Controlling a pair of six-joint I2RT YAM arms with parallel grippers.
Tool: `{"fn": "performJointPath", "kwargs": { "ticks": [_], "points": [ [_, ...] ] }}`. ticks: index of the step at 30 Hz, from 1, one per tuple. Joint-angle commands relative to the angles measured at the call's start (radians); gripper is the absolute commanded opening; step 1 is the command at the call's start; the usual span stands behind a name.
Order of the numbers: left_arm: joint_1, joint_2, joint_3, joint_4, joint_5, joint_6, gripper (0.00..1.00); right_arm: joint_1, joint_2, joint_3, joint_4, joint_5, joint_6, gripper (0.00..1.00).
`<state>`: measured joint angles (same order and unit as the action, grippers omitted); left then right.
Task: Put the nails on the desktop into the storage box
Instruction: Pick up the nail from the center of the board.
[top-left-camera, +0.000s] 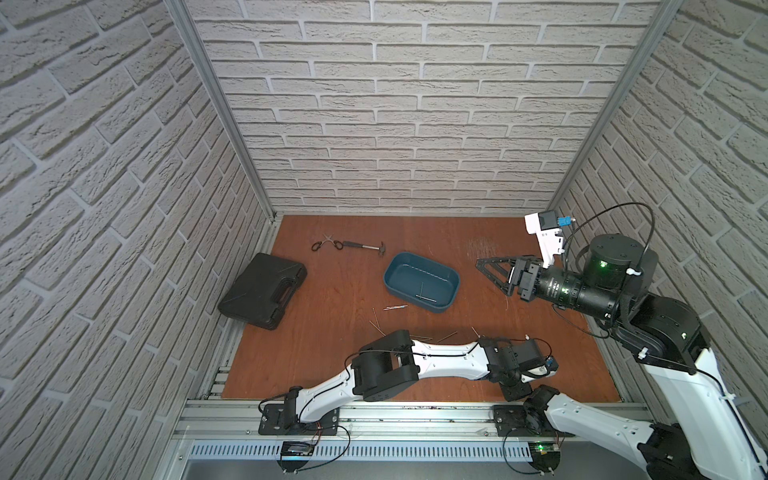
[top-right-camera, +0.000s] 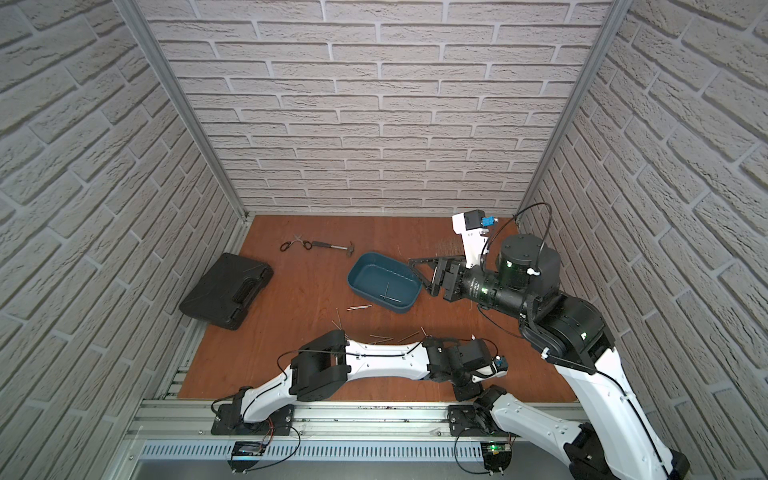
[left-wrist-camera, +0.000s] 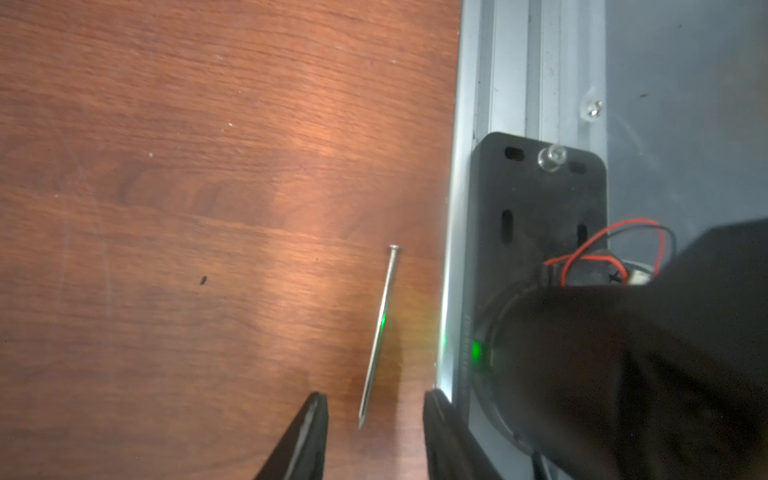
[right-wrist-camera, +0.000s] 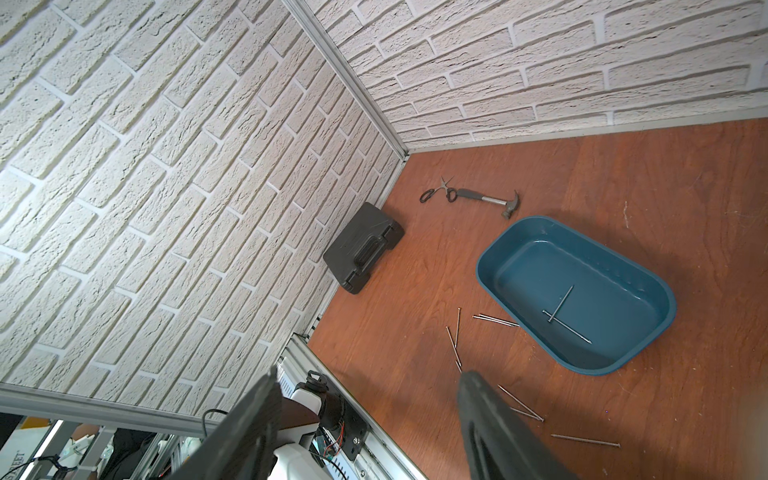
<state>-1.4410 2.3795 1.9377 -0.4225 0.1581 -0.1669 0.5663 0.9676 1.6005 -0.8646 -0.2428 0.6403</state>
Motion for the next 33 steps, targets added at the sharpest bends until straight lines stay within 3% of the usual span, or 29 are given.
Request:
{"fn": "performJointPath", "kwargs": {
  "ticks": [1, 12, 18, 24, 33],
  "points": [
    [-0.006, 0.036, 0.03, 0.004, -0.015, 0.007, 0.4, -0.003, -0.01, 0.007, 0.033, -0.012, 0.009, 0.71],
    [-0.006, 0.089, 0.064, -0.015, 0.005, 0.006, 0.35, -0.003, -0.003, 0.029, 0.032, -0.015, 0.007, 0.71],
    [-0.006, 0.102, 0.06, -0.021, 0.007, 0.004, 0.21, -0.005, 0.003, 0.032, 0.034, -0.012, 0.007, 0.71],
    [0.006, 0.097, 0.027, -0.002, 0.006, -0.025, 0.0, -0.004, 0.003, 0.032, 0.033, -0.01, 0.007, 0.71],
    [0.054, 0.021, -0.122, 0.088, -0.027, -0.093, 0.0, -0.005, -0.004, 0.027, 0.027, -0.003, 0.004, 0.71]
  ]
}}
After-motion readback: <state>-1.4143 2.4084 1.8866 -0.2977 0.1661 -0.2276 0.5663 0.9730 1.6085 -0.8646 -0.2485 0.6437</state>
